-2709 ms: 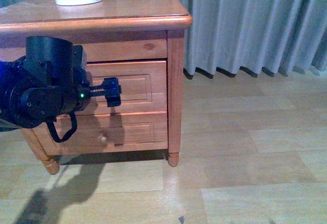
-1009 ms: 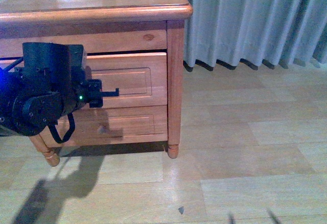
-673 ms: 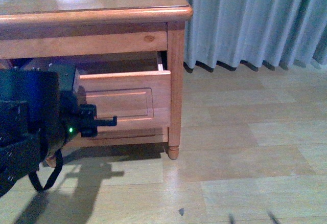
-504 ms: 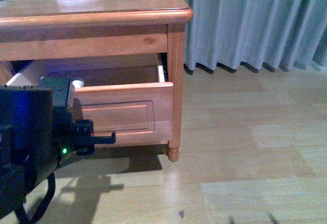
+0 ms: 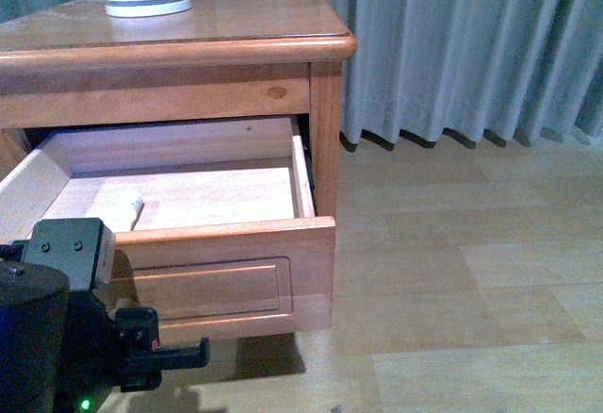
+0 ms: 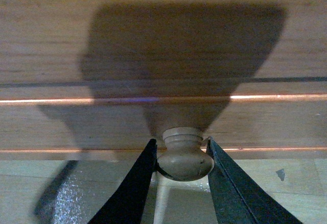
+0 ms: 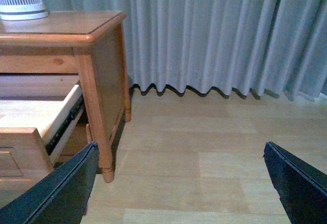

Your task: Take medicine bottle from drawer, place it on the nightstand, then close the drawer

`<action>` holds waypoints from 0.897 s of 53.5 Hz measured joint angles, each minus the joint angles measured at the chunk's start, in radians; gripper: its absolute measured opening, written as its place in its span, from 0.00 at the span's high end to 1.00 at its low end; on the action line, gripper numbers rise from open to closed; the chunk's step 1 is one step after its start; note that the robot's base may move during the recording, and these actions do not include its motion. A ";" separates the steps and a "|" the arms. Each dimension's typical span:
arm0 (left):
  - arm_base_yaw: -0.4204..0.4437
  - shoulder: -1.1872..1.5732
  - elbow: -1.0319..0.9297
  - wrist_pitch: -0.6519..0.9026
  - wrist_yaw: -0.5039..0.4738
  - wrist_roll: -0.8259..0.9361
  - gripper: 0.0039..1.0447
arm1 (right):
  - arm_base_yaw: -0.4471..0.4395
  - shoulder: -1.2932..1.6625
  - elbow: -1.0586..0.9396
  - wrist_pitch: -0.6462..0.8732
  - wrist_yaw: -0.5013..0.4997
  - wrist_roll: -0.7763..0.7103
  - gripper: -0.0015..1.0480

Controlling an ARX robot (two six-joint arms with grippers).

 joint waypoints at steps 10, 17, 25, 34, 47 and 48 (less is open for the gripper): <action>-0.009 -0.034 -0.035 0.002 0.007 -0.019 0.76 | 0.000 0.000 0.000 0.000 0.000 0.000 0.07; -0.009 -0.058 -0.064 0.012 0.021 -0.026 0.76 | 0.000 0.000 0.000 0.000 0.000 0.000 0.07; -0.009 -0.083 -0.119 0.041 0.027 -0.031 0.76 | 0.000 0.000 0.000 0.000 0.000 0.000 0.07; -0.032 -0.085 -0.165 0.094 0.029 -0.053 0.77 | 0.000 0.000 0.000 0.000 0.000 0.000 0.07; -0.104 -0.084 -0.256 0.119 0.063 -0.081 0.40 | 0.000 0.000 0.000 0.000 0.000 0.000 0.07; -0.104 -0.084 -0.256 0.121 0.060 -0.082 0.37 | 0.000 0.000 0.000 0.000 0.000 0.000 0.07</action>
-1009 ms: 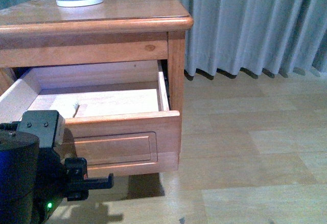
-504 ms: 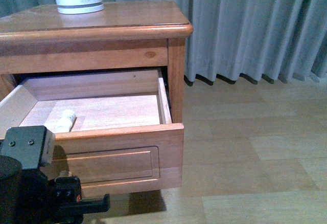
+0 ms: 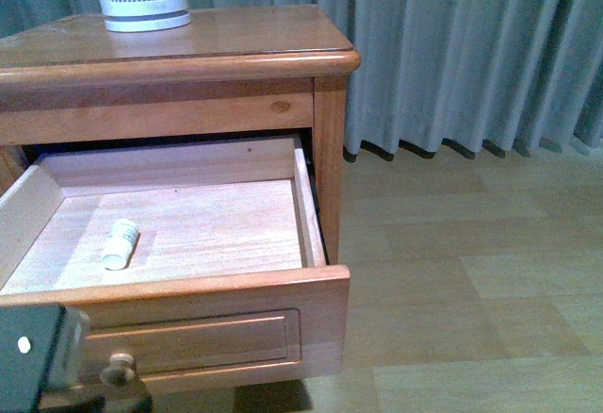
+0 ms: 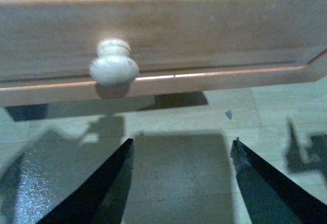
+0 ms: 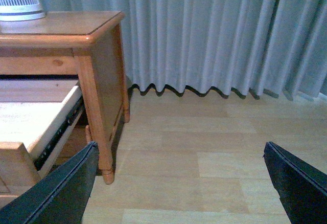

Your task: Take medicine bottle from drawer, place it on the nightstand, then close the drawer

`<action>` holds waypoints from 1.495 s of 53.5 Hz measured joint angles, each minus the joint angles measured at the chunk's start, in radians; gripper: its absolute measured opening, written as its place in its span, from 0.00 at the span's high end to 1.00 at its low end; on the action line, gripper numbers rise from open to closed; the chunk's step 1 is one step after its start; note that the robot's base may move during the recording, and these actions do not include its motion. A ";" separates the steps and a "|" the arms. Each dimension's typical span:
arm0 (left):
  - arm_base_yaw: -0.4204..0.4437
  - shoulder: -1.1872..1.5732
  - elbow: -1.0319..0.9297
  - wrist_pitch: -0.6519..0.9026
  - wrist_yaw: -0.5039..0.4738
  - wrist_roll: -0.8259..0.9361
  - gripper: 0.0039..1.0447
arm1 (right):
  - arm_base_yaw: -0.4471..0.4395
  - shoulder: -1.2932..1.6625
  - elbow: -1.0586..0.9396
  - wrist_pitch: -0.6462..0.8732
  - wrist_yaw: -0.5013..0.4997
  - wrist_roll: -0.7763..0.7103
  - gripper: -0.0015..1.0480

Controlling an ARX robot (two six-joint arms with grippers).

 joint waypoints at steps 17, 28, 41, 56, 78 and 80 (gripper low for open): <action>0.079 -0.158 -0.035 -0.104 0.056 0.016 0.06 | 0.000 0.000 0.000 0.000 0.000 0.000 0.07; 0.189 -0.497 -0.055 -0.406 0.169 0.090 0.06 | 0.000 0.000 0.000 0.000 0.000 0.000 0.07; 0.317 -1.100 0.066 -0.978 0.393 0.157 0.06 | 0.000 0.000 0.000 0.000 0.000 0.000 0.07; 0.218 -1.612 0.100 -1.105 0.050 0.247 0.29 | 0.000 0.000 0.000 0.000 0.000 0.000 0.07; 0.444 -1.840 -0.068 -1.176 0.253 0.270 0.98 | 0.000 0.000 0.000 0.000 -0.001 0.000 0.07; 0.483 -1.848 -0.079 -1.176 0.265 0.272 0.97 | 0.000 0.000 0.000 0.000 0.000 0.000 0.07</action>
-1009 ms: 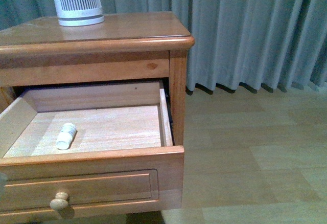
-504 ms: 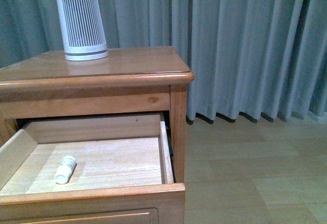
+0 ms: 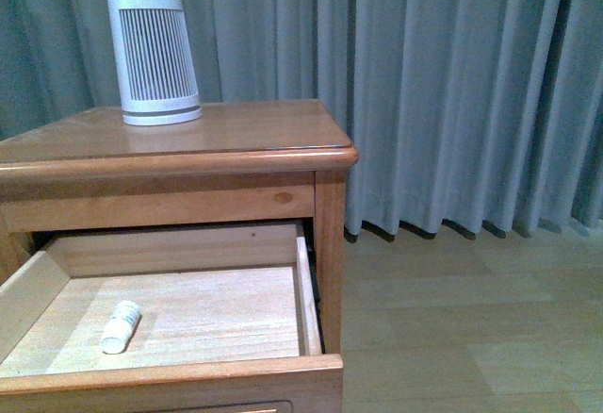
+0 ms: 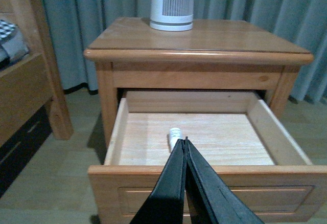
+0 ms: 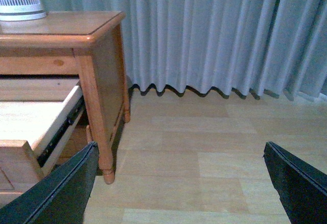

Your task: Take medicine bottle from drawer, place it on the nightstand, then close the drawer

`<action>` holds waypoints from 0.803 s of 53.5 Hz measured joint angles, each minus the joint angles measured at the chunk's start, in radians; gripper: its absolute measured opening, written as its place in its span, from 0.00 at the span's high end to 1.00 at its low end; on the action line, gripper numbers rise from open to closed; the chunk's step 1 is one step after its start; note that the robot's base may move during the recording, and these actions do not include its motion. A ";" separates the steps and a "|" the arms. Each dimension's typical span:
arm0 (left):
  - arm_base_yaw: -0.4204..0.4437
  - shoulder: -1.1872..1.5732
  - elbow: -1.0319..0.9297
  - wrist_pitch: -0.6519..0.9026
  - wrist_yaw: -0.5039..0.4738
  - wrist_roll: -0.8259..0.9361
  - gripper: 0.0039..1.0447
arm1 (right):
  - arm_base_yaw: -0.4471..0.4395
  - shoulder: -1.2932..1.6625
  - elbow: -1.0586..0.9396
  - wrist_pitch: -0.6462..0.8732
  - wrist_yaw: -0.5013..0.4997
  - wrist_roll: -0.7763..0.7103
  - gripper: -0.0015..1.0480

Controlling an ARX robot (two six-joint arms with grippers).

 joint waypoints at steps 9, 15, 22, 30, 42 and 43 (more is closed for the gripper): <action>0.021 -0.024 -0.032 0.002 0.018 0.002 0.98 | 0.000 0.000 0.000 0.000 0.004 0.000 0.07; 0.023 -0.037 -0.051 0.006 0.018 0.002 0.98 | 0.000 0.000 0.000 0.000 0.004 0.000 0.07; 0.023 -0.051 -0.065 0.008 0.018 0.002 0.98 | 0.000 0.000 0.000 0.000 0.004 0.000 0.07; 0.023 -0.060 -0.077 0.010 0.015 0.002 0.98 | 0.000 0.000 0.000 0.000 -0.003 0.000 0.07; 0.023 -0.100 -0.123 0.015 0.013 0.002 0.98 | -0.029 0.034 0.024 -0.061 -0.107 0.044 0.07; 0.023 -0.101 -0.123 0.015 0.013 0.003 0.98 | -0.041 0.052 0.037 -0.088 -0.140 0.051 0.07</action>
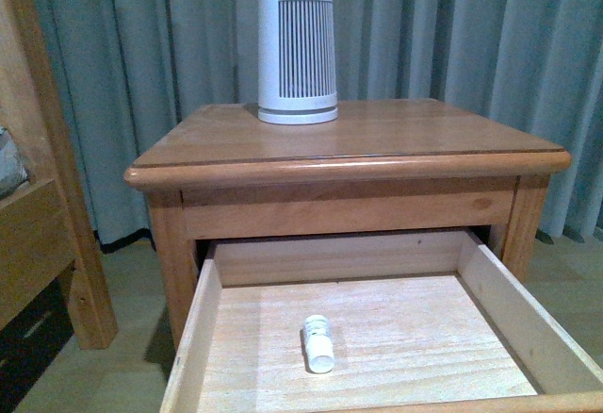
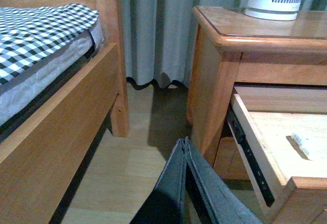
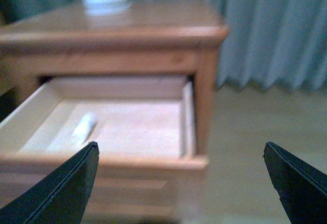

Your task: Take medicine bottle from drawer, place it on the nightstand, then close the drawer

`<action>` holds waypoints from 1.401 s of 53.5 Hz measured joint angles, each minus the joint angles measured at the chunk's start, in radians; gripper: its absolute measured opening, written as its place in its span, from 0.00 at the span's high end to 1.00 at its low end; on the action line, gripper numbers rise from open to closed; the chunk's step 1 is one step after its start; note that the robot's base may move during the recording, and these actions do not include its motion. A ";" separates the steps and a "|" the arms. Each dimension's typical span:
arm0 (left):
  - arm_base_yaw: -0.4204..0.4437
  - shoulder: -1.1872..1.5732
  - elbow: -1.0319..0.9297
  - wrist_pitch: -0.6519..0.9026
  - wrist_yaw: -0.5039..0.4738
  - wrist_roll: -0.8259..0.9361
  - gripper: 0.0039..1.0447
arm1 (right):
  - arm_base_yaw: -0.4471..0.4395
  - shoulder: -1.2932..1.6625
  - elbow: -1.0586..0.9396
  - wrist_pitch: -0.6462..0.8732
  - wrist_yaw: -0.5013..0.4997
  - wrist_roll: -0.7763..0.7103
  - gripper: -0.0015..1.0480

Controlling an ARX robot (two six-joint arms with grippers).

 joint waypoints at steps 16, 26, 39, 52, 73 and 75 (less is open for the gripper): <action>0.000 -0.002 0.000 0.000 0.003 0.000 0.98 | 0.019 0.727 0.460 0.183 -0.119 0.138 0.07; 0.000 -0.002 0.000 0.000 0.003 0.000 0.98 | 0.164 1.176 0.714 0.246 0.060 0.037 0.07; 0.000 -0.002 0.000 0.000 0.002 0.000 0.58 | 0.428 1.770 0.991 0.237 0.285 0.032 0.07; 0.000 -0.002 0.000 0.000 0.003 0.000 0.20 | 0.529 1.977 1.160 0.196 0.372 0.046 0.07; 0.000 -0.002 0.000 0.000 0.003 0.001 0.06 | 0.568 2.134 1.309 0.150 0.397 0.120 0.07; 0.000 -0.002 0.000 0.000 0.003 0.001 0.06 | 0.570 2.151 1.325 0.144 0.396 0.135 0.07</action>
